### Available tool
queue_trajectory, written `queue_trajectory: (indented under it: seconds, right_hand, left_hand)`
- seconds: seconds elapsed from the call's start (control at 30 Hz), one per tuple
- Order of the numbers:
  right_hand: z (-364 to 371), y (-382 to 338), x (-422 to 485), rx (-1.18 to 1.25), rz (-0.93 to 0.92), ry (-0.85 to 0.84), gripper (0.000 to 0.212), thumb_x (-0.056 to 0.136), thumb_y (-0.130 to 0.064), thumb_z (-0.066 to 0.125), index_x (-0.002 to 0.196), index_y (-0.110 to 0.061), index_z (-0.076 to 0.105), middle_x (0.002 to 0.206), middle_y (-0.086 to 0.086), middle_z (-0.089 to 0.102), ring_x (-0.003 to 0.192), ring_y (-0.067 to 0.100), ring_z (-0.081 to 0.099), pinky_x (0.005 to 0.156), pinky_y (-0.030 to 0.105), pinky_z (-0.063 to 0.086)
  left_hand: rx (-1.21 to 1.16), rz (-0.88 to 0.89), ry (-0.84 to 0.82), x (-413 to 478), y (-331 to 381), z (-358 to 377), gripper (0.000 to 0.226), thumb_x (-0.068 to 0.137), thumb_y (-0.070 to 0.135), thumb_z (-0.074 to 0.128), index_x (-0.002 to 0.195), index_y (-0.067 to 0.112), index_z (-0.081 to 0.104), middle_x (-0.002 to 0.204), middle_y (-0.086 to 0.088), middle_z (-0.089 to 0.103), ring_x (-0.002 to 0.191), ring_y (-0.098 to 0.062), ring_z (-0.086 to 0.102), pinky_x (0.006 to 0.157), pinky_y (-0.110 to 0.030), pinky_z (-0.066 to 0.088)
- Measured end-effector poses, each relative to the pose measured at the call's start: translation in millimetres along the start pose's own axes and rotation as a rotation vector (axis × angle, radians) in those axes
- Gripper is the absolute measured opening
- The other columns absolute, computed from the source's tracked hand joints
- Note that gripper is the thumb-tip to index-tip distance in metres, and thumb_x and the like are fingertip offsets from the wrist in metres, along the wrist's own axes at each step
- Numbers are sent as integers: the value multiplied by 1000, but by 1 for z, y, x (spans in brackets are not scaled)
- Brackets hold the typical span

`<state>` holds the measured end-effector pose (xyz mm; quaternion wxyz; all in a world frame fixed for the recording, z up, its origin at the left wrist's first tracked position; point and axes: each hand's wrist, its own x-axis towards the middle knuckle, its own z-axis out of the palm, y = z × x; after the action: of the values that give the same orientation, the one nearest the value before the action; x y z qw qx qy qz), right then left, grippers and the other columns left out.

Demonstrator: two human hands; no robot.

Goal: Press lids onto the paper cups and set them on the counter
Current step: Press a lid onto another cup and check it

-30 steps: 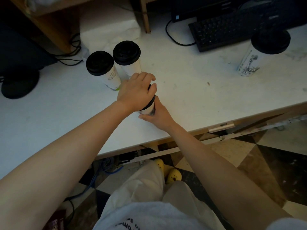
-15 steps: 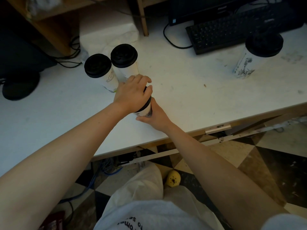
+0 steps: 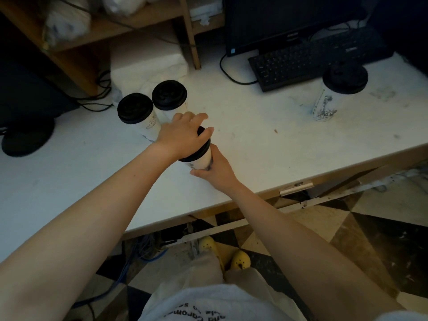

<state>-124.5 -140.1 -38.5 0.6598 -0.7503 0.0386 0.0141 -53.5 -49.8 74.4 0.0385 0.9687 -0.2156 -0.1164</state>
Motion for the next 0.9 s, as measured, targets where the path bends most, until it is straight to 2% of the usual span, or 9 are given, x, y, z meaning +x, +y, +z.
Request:
queue_trajectory:
  seconds: [0.07, 0.13, 0.2, 0.3, 0.47, 0.57, 0.63, 0.77, 0.9]
  right_hand:
    - [-19, -10, -4, -74, -63, 101, 62, 68, -18, 82, 121, -11, 50, 116, 5, 59, 103, 19, 57, 78, 32, 52]
    - [-43, -25, -5, -247, -121, 164, 64, 65, -24, 82, 120, -14, 52, 114, 4, 60, 103, 20, 56, 78, 38, 53]
    - [-67, -44, -8, -452, -157, 192, 70, 63, -28, 82, 124, -17, 50, 119, 2, 57, 110, 22, 51, 83, 38, 50]
    - [-94, -75, -18, -597, -228, 254, 73, 61, -31, 84, 123, -19, 48, 120, -1, 53, 107, 17, 41, 82, 27, 39]
    - [-138, -130, -34, -479, -250, 233, 66, 73, -36, 76, 129, -23, 43, 124, -4, 43, 114, 12, 35, 92, 24, 37]
    - [-160, -166, -37, -210, -34, 338, 38, 90, -52, 46, 121, -30, 48, 125, -2, 52, 110, 13, 52, 88, 27, 47]
    - [-168, -189, -37, 34, 137, 333, 45, 87, -66, 36, 101, -29, 57, 109, 5, 66, 92, 19, 68, 77, 38, 58]
    - [-184, -223, -46, 154, 183, 207, 65, 74, -79, 37, 99, -25, 63, 70, 9, 72, 59, 23, 69, 50, 31, 54]
    - [-192, -238, -57, 231, 82, 164, 53, 81, -63, 53, 114, -21, 57, 77, 8, 64, 57, 19, 64, 51, 28, 53]
  left_hand:
    - [-92, -124, -45, 0, 7, -16, 73, 84, 71, 32, 143, 27, 28, 145, -9, 35, 130, -35, 36, 93, -49, 43]
    - [-390, -188, -207, -2, 10, -34, 87, 70, 81, 43, 141, 33, 28, 135, -3, 41, 117, -32, 47, 76, -44, 56]
    - [-677, -169, -322, -8, 15, -52, 82, 62, 75, 61, 131, 40, 33, 114, 9, 44, 99, -22, 53, 57, -36, 59]
    - [-833, -50, -248, -13, 25, -68, 63, 67, 51, 75, 117, 42, 38, 101, 14, 44, 88, -18, 55, 52, -30, 57]
    - [-982, 173, -46, -25, 36, -93, 65, 53, 49, 71, 112, 46, 43, 106, 8, 51, 91, -22, 59, 57, -32, 57]
    - [-919, 348, 139, -33, 40, -108, 62, 57, 42, 71, 111, 49, 41, 109, 18, 49, 98, -12, 57, 67, -30, 57]
    - [-990, 470, 198, -36, 46, -115, 64, 59, 32, 74, 111, 49, 42, 114, 19, 46, 100, -9, 56, 61, -27, 57]
    - [-930, 712, 287, -43, 55, -130, 71, 59, 30, 76, 117, 45, 38, 129, 13, 40, 117, -6, 48, 75, -20, 54]
    - [-800, 855, 323, -41, 54, -133, 79, 64, 29, 77, 129, 40, 33, 147, 13, 26, 137, -12, 30, 93, -19, 47]
